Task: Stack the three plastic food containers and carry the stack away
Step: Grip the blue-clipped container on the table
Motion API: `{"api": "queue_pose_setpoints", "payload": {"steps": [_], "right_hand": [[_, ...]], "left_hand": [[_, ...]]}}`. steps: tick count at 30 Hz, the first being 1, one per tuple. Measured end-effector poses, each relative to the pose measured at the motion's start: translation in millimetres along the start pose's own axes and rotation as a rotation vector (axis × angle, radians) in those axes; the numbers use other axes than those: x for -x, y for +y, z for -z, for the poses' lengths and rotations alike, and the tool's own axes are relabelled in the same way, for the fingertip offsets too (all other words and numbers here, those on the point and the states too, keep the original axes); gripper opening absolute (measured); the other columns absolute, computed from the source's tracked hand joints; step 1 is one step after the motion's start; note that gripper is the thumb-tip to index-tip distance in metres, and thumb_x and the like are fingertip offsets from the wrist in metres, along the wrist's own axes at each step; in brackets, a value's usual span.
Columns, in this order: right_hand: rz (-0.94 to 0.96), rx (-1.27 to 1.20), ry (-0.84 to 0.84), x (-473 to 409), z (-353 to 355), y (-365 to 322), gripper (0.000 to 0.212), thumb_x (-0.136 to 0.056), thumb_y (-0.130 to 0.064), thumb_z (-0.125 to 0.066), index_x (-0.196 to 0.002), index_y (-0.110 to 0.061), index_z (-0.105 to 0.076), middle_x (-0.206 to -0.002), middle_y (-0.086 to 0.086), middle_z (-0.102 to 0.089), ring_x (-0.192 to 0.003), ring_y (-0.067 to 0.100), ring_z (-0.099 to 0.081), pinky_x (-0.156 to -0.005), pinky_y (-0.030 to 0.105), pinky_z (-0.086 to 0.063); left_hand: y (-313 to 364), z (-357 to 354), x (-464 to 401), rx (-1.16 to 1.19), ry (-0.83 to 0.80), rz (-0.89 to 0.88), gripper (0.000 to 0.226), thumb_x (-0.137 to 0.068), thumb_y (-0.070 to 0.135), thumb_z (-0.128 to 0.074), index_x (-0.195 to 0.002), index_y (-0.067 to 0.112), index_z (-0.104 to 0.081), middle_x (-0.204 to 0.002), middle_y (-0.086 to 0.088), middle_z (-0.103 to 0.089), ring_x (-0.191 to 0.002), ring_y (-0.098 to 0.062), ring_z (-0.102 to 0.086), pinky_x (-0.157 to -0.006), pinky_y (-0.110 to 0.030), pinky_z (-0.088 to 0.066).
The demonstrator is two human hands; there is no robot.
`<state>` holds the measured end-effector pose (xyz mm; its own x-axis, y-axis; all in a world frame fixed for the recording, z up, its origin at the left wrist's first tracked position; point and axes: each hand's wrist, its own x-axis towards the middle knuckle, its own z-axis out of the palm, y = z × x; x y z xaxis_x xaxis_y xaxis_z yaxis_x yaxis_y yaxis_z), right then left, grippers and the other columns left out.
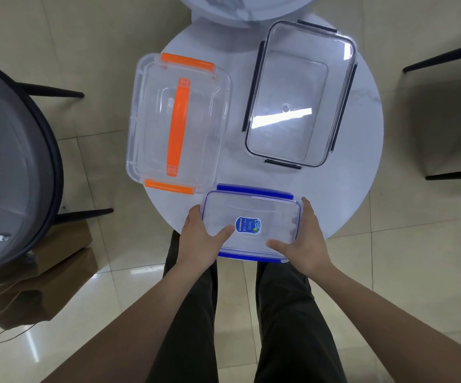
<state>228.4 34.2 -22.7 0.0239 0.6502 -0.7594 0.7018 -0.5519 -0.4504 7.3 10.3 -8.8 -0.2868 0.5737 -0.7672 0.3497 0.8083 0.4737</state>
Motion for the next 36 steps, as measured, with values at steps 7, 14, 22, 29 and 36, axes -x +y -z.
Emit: {"api": "queue_pose_setpoints", "payload": {"steps": [7, 14, 22, 29, 36], "right_hand": [[0.019, -0.017, 0.017, 17, 26, -11, 0.105, -0.062, -0.035, -0.092, -0.147, -0.029, -0.030, -0.141, -0.005, -0.050, -0.124, 0.015, -0.053, -0.091, 0.037, -0.055], [0.040, -0.017, 0.057, 34, 52, -17, 0.090, -0.063, -0.035, -0.091, -0.139, -0.028, -0.042, -0.130, -0.005, -0.057, -0.113, 0.016, -0.058, -0.078, 0.028, -0.056], [-0.006, -0.052, 0.093, 42, 57, -17, 0.078, -0.069, -0.039, -0.086, -0.136, -0.024, -0.049, -0.126, -0.004, -0.061, -0.105, 0.015, -0.062, -0.067, 0.014, -0.049], [0.020, -0.094, 0.084, 42, 65, -23, 0.079, -0.069, -0.042, -0.083, -0.137, -0.027, -0.048, -0.128, -0.005, -0.061, -0.111, 0.017, -0.062, -0.071, 0.018, -0.054], [0.057, -0.131, 0.128, 46, 76, -33, 0.076, -0.074, -0.036, -0.082, -0.141, -0.026, -0.047, -0.129, -0.008, -0.061, -0.110, 0.015, -0.062, -0.060, 0.006, -0.052]], "left_hand": [[11, 9, 17, 0.073, -0.016, 0.073, 0.058, -0.085, 0.038, -0.076, -0.130, 0.016, -0.046, -0.118, 0.005, -0.057, -0.097, -0.008, -0.057, -0.071, -0.012, -0.050], [12, 14, 35, 0.165, -0.025, 0.098, 0.053, -0.086, 0.036, -0.076, -0.128, 0.014, -0.052, -0.118, 0.006, -0.061, -0.097, -0.008, -0.060, -0.062, -0.007, -0.048], [13, 15, 40, 0.311, -0.049, 0.144, 0.049, -0.082, 0.034, -0.079, -0.120, 0.016, -0.053, -0.114, 0.004, -0.066, -0.096, -0.010, -0.068, -0.060, -0.010, -0.056], [19, 23, 38, 0.321, -0.100, 0.174, 0.047, -0.078, 0.038, -0.081, -0.113, 0.017, -0.058, -0.108, 0.003, -0.070, -0.094, -0.014, -0.072, -0.067, -0.018, -0.060], [27, 25, 39, 0.315, -0.097, 0.166, 0.041, -0.078, 0.038, -0.082, -0.107, 0.018, -0.061, -0.104, 0.004, -0.072, -0.092, -0.014, -0.074, -0.072, -0.024, -0.063]]}}
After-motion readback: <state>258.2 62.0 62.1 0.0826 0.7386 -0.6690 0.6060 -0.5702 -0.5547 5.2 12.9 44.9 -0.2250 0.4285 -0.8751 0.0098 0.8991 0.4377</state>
